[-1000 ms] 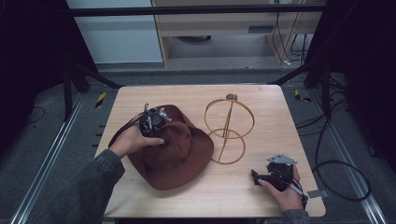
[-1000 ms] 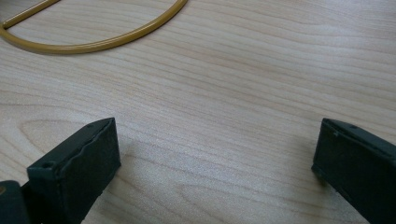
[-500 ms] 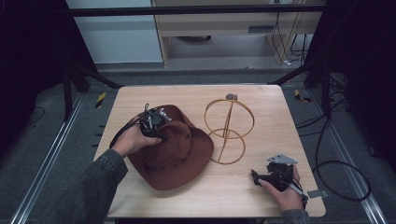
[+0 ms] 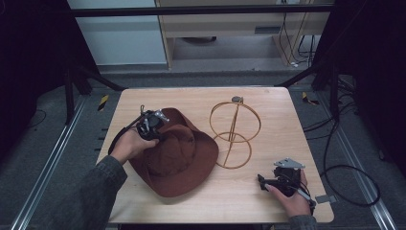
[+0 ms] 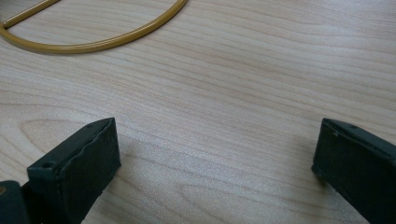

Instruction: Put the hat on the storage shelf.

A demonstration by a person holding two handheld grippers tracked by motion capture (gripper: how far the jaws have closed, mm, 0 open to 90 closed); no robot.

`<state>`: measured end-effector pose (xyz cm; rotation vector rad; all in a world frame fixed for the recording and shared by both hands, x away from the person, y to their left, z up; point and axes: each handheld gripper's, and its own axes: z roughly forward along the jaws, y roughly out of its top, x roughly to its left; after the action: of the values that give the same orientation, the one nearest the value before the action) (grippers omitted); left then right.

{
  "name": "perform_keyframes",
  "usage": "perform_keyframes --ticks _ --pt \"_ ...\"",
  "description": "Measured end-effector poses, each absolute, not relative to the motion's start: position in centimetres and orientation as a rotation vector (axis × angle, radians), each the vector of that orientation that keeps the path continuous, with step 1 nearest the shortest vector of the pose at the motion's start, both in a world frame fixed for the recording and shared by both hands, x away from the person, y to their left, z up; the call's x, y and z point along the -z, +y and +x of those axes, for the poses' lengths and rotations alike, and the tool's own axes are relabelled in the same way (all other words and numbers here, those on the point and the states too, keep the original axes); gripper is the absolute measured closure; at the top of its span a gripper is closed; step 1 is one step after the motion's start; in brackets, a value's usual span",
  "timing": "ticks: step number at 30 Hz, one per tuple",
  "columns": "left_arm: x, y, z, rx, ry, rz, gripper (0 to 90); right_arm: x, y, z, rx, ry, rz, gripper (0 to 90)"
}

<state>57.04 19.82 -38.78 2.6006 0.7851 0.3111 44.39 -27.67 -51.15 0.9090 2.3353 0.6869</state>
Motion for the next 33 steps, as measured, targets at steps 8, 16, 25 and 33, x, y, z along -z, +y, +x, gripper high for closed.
perform_keyframes --ticks 8,16,25,33 --pt "36.6 20.1 55.7 -0.366 0.741 2.566 88.6 51.2 -27.6 44.4 -0.689 2.336 0.912 0.7" --pt "34.7 20.1 54.8 -0.397 0.719 2.528 88.6 51.2 -27.6 44.3 -0.689 2.336 0.912 0.7" --pt "32.9 20.5 53.8 -0.420 0.690 2.504 88.7 51.2 -27.6 44.3 -0.689 2.336 0.913 0.8" --pt "31.1 21.4 52.6 -0.437 0.673 2.493 88.7 51.2 -27.6 44.3 -0.687 2.335 0.912 0.7"
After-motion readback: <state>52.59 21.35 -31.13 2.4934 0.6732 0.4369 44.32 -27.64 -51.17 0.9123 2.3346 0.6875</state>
